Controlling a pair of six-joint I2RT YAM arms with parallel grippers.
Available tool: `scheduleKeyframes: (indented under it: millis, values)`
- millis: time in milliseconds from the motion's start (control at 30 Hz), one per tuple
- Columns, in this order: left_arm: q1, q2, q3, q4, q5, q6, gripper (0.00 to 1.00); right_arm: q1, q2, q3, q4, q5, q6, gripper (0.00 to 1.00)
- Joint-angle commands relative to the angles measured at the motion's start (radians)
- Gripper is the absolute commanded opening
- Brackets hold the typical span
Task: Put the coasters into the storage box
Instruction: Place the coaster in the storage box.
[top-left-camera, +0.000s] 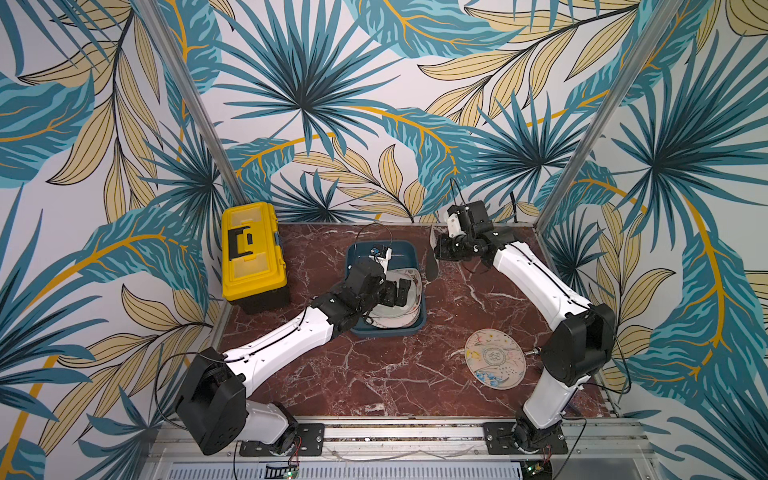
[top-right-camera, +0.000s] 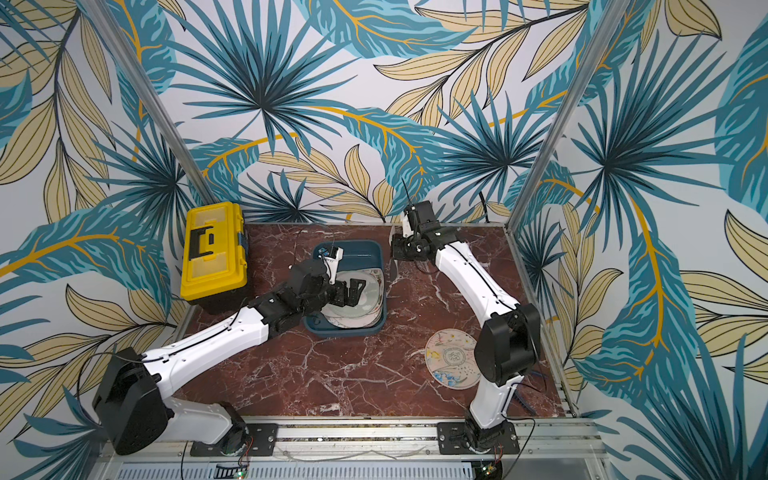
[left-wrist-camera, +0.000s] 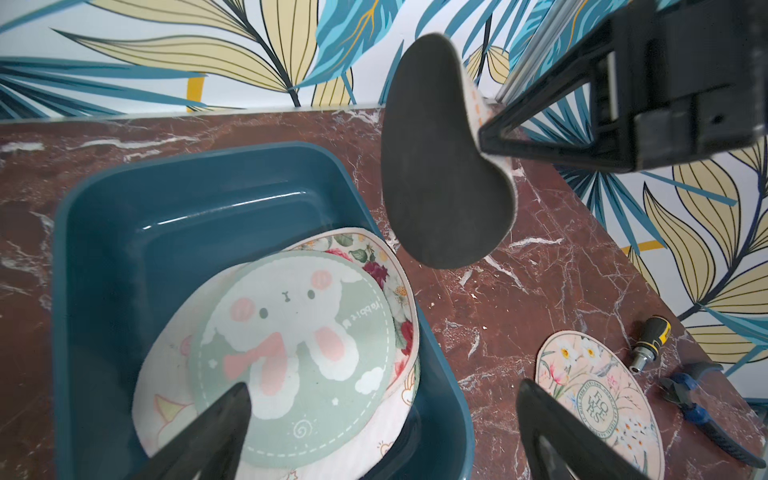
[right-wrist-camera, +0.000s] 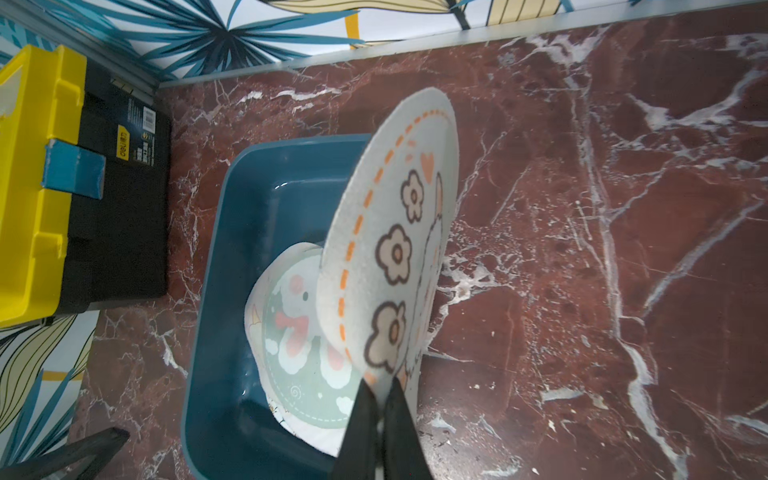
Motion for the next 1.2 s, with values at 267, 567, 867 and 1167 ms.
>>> scheduleKeyframes:
  millis: [267,567,867,1167]
  values:
    - [0.006,-0.098,-0.058,0.019,-0.059,0.031,0.99,0.11,0.128,0.099,-0.003,-0.096,-0.02,0.0]
    - [0.006,-0.098,-0.06,0.02,-0.058,0.036,0.99,0.189,0.257,0.153,0.004,-0.175,-0.003,0.0]
    - [0.005,-0.09,-0.056,0.02,-0.056,0.039,1.0,0.234,0.356,0.141,0.025,-0.222,0.016,0.0]
    - [0.005,-0.076,-0.048,0.018,-0.049,0.035,0.99,0.237,0.418,0.129,0.042,-0.241,0.046,0.0]
